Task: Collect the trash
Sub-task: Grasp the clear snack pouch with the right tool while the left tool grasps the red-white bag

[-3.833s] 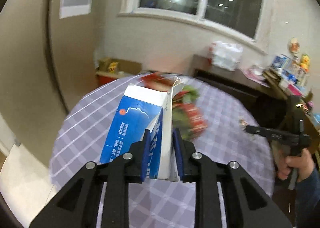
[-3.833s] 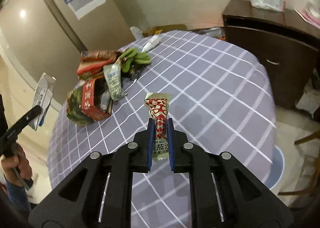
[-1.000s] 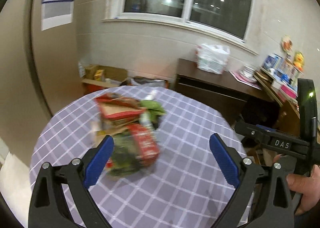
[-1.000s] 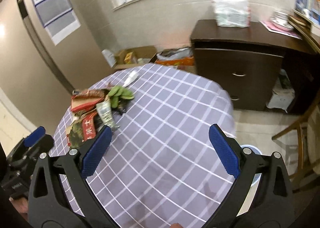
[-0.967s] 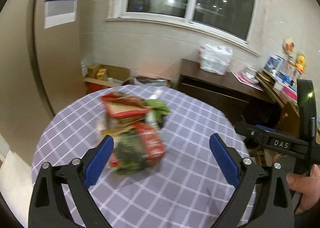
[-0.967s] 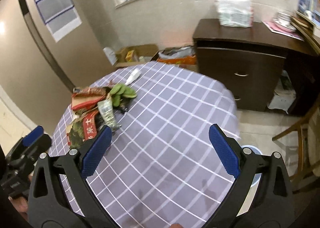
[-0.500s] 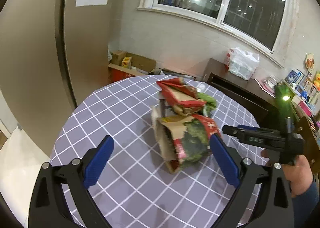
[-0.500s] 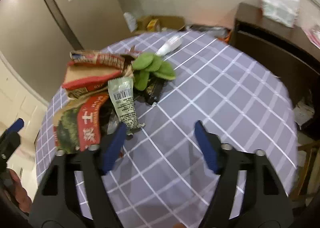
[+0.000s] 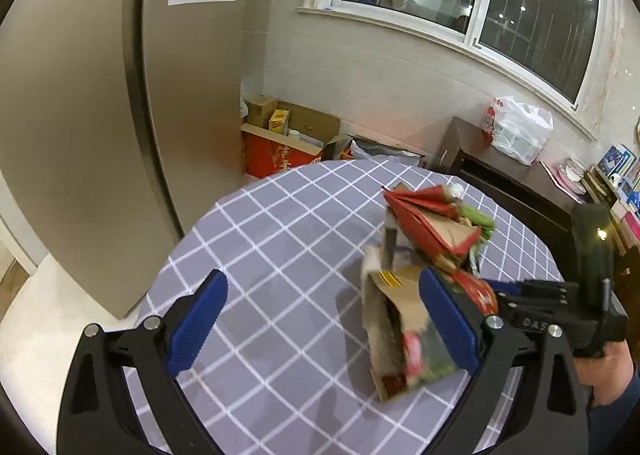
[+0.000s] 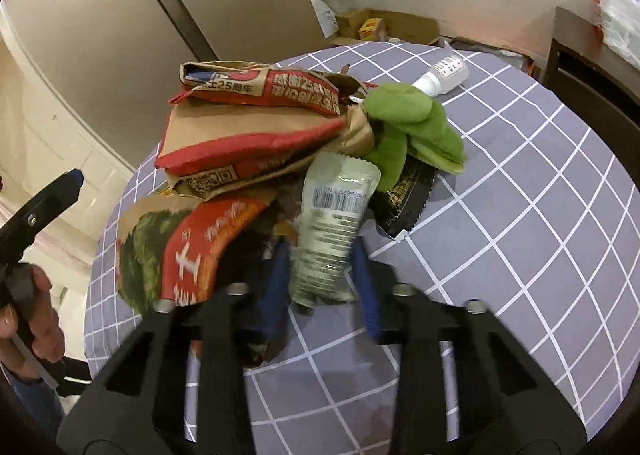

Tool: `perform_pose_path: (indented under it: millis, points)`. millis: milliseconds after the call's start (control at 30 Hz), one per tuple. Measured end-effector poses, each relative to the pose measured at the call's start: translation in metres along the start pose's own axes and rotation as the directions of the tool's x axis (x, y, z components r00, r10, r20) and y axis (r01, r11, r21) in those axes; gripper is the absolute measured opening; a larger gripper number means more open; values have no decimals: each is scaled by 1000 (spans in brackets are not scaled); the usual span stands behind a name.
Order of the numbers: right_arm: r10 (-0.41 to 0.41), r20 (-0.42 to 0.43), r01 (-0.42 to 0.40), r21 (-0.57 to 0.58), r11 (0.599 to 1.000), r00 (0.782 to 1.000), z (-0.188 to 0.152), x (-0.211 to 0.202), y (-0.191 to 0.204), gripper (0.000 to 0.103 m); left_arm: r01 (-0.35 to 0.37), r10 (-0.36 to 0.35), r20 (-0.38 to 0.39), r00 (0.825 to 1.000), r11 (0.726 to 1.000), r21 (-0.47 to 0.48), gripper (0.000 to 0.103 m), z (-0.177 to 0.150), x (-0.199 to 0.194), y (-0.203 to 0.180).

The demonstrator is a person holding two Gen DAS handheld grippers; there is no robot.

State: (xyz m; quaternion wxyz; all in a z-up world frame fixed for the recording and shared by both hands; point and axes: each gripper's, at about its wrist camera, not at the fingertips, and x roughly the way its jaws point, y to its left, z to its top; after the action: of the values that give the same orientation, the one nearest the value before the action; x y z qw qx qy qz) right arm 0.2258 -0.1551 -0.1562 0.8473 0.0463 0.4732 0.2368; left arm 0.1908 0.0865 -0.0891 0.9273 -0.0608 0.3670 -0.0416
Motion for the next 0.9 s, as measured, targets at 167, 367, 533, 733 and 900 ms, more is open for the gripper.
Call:
perform_pose_path:
  millis: [167,367,533,733,900]
  points:
    - [-12,33,11,18,1000,999,-12,-16,-7,18,30,-28,-19,999,997,67,95,17,21,-12]
    - [-29,61,24,78,997,998,-28,-38,-27,18,81,-78,-26,997,981,175,95,31,45,-37]
    - [-44,78,36,105,994,996,-41,-56,-38,18,86,-80,-33,996,943,323,95,35,65,-62]
    - [-54,95,42,123,991,994,-51,-70,-41,18,202,-186,-80,979,917,345,93,48,87,-67]
    - [-50,121,33,144,989,991,-60,-84,-44,18,255,-220,-152,964,926,277,20,46,100,-65]
